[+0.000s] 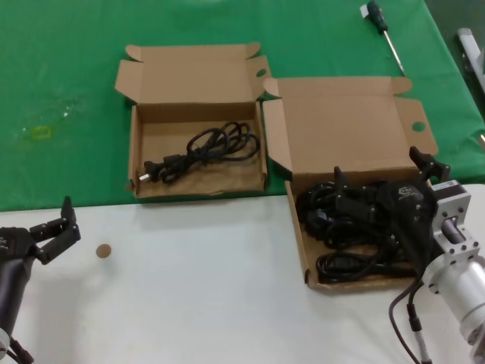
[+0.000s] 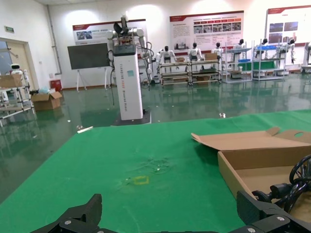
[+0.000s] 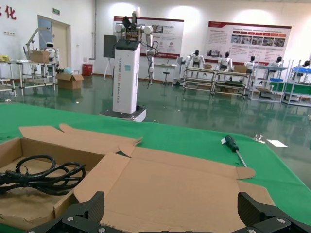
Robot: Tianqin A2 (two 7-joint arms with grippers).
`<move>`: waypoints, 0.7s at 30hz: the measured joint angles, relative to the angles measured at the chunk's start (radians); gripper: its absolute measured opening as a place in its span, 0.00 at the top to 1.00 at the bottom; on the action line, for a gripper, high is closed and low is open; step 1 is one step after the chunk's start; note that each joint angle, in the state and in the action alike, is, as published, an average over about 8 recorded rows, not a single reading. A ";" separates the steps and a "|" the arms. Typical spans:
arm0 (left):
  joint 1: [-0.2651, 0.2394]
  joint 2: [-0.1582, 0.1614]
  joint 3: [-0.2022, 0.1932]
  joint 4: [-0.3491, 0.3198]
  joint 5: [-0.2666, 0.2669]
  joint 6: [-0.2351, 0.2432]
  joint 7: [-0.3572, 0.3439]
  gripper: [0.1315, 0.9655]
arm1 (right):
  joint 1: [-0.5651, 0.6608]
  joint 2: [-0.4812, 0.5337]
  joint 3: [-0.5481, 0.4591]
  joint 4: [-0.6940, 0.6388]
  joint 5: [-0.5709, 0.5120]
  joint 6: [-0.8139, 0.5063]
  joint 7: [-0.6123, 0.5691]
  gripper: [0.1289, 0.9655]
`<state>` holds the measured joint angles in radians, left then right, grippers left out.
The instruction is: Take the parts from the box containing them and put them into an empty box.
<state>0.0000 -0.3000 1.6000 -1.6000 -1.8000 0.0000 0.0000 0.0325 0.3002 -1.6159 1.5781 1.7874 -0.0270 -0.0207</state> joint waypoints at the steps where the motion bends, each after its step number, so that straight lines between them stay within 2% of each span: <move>1: 0.000 0.000 0.000 0.000 0.000 0.000 0.000 0.00 | 0.000 0.000 0.000 0.000 0.000 0.000 0.000 0.00; 21: 0.000 0.000 0.000 0.000 0.000 0.000 0.000 0.00 | 0.000 0.000 0.000 0.000 0.000 0.000 0.000 0.00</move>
<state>0.0000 -0.3000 1.6000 -1.6000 -1.8000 0.0000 0.0000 0.0325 0.3002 -1.6159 1.5781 1.7874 -0.0270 -0.0207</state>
